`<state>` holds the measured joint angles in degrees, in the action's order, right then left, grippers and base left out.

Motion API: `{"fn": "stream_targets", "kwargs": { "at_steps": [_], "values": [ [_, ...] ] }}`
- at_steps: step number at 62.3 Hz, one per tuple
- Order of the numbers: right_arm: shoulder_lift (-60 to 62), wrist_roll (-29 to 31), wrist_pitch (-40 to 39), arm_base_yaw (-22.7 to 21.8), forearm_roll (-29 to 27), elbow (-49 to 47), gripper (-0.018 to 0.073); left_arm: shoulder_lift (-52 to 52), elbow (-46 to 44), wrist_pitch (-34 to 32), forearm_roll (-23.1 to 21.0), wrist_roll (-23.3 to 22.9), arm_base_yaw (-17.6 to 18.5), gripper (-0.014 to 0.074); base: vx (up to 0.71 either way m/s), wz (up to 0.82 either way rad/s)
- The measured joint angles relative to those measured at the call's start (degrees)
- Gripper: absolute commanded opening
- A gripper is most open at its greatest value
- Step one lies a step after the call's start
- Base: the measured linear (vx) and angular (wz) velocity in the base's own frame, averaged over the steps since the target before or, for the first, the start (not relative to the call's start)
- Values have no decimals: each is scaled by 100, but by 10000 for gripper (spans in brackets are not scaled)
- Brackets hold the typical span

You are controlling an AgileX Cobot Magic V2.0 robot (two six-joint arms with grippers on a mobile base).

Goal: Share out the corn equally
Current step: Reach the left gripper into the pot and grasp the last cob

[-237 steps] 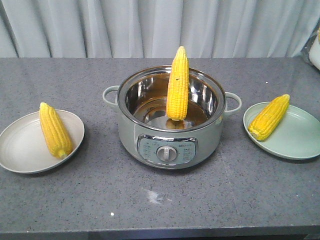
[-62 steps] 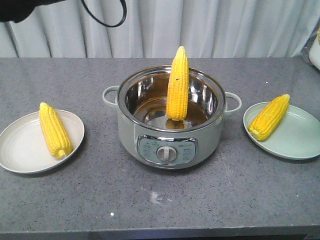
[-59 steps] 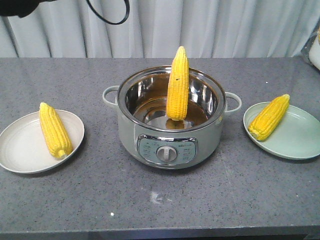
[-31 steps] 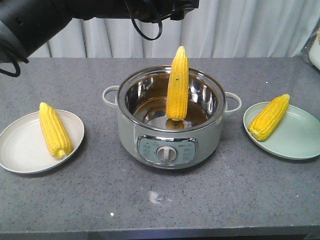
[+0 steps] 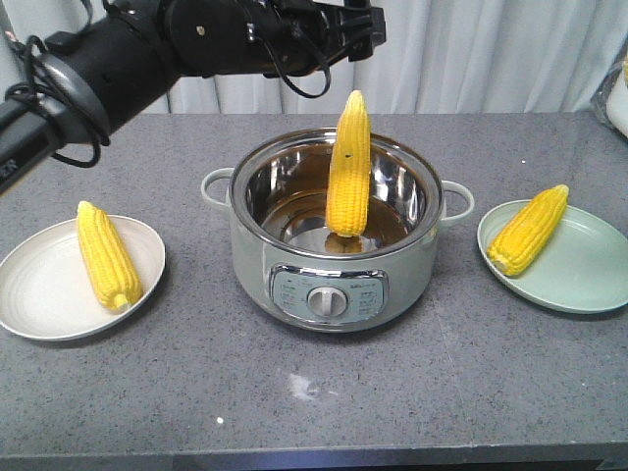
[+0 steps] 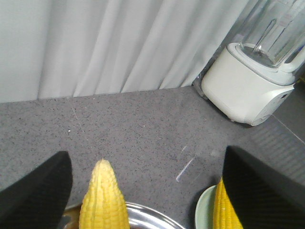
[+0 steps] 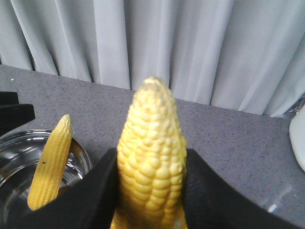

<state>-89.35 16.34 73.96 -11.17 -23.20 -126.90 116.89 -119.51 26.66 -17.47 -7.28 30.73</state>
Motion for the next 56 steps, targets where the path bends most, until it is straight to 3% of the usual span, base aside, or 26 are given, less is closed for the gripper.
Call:
{"fn": "stream_targets", "kwargs": {
  "at_steps": [56],
  "values": [
    [0, 0, 0, 0, 0, 0, -4, 644, 0, 62, -88, 281, 0, 587, 0, 0]
  ]
}}
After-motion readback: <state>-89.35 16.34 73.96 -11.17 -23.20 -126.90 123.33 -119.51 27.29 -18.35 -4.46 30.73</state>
